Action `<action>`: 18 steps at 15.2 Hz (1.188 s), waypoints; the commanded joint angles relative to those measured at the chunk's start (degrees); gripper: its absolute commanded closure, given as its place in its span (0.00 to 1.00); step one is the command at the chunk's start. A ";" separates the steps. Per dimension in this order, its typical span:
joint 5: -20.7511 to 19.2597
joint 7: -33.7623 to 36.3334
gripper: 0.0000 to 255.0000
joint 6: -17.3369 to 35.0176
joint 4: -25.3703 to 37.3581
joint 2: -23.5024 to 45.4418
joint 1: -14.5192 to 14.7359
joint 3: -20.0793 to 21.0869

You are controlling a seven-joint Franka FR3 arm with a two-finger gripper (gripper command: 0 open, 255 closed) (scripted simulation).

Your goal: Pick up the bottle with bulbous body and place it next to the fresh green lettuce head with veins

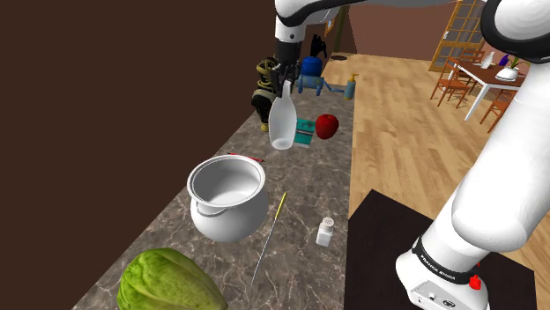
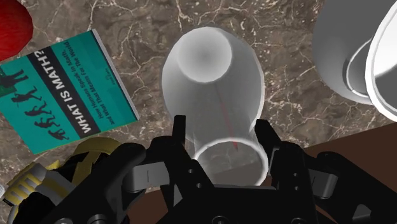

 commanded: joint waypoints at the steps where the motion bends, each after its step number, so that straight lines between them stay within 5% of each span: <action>1: 0.00 -0.01 1.00 -1.55 1.59 0.04 -0.01 -0.01; 18: 0.03 -0.05 1.00 -15.45 17.80 2.35 -0.03 -0.02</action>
